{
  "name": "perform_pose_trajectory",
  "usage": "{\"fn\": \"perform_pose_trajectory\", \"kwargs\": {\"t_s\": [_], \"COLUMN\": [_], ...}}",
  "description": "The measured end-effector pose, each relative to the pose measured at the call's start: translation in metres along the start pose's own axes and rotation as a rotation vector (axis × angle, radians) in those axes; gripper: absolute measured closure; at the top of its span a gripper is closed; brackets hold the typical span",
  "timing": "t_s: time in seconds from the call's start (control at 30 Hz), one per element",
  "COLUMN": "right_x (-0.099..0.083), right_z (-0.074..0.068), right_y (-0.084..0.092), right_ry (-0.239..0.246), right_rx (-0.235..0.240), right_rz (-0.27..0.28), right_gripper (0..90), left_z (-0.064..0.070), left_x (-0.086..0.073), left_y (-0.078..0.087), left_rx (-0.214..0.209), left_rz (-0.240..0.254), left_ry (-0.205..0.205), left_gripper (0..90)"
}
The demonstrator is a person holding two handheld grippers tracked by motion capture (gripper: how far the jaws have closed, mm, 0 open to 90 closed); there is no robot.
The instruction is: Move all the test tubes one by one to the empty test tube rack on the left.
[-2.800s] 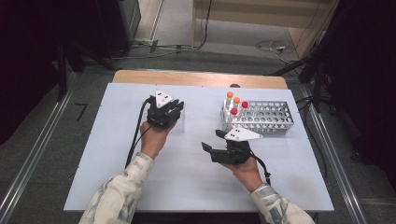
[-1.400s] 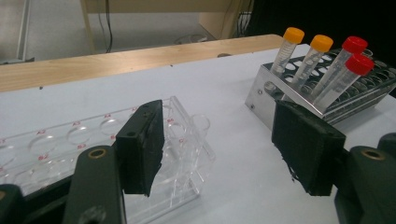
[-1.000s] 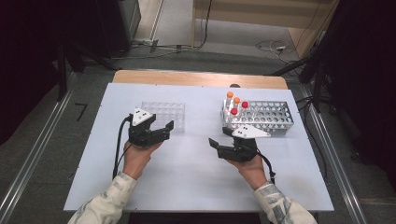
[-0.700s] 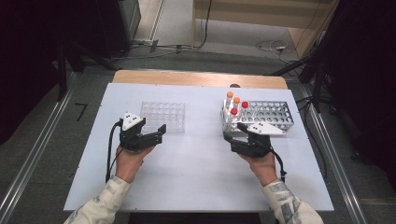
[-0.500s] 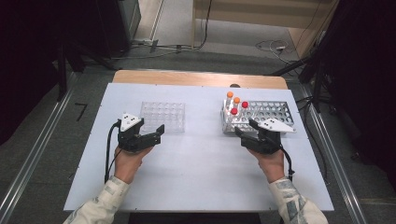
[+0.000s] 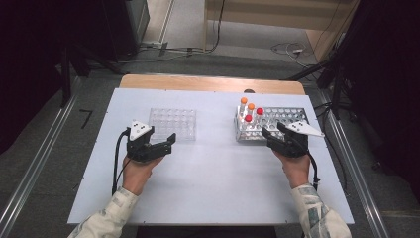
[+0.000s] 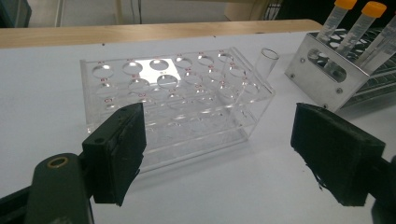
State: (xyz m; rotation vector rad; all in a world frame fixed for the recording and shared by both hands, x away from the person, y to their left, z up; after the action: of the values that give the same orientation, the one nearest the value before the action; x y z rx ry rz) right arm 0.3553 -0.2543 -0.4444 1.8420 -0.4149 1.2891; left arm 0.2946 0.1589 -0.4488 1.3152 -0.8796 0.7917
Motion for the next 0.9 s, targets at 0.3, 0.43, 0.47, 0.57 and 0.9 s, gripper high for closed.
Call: {"fn": "perform_pose_trajectory", "kwargs": {"t_s": [0.3, 0.43, 0.47, 0.57, 0.9], "right_x": [0.004, 0.004, 0.004, 0.004, 0.006], "right_z": [0.02, 0.023, 0.024, 0.024, 0.026], "right_y": [-0.015, -0.023, -0.026, -0.028, -0.035], "right_ry": [-0.031, -0.024, -0.023, -0.018, -0.014], "right_rx": [-0.072, -0.089, -0.09, -0.094, -0.096], "right_rz": [0.005, -0.013, -0.019, -0.018, -0.021], "right_gripper": [50.3, 55.4, 57.2, 58.3, 62.7], "left_z": [0.002, 0.002, 0.002, 0.003, 0.004], "left_x": [0.0, 0.0, 0.0, 0.0, 0.0], "left_y": [-0.001, -0.001, -0.001, 0.0, -0.001], "left_rx": [-0.002, -0.003, -0.004, -0.002, -0.005], "left_rz": [0.002, 0.002, 0.002, 0.0, -0.001], "left_ry": [-0.006, -0.004, -0.008, -0.013, -0.014], "left_gripper": [18.3, 18.4, 18.4, 18.4, 18.4]}}
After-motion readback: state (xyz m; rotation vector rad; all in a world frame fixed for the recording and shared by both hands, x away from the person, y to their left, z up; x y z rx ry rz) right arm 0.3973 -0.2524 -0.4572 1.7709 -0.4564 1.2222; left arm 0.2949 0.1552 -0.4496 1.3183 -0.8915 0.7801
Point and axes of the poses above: each handheld gripper's, and its own axes: y roughly backward along the jaws, x roughly out of its top, z roughly to its right, the point moved 1 cm from there along -y, roughly forward along the jaws, and after that the axes turned 15 degrees about x, right-handed, at the moved point
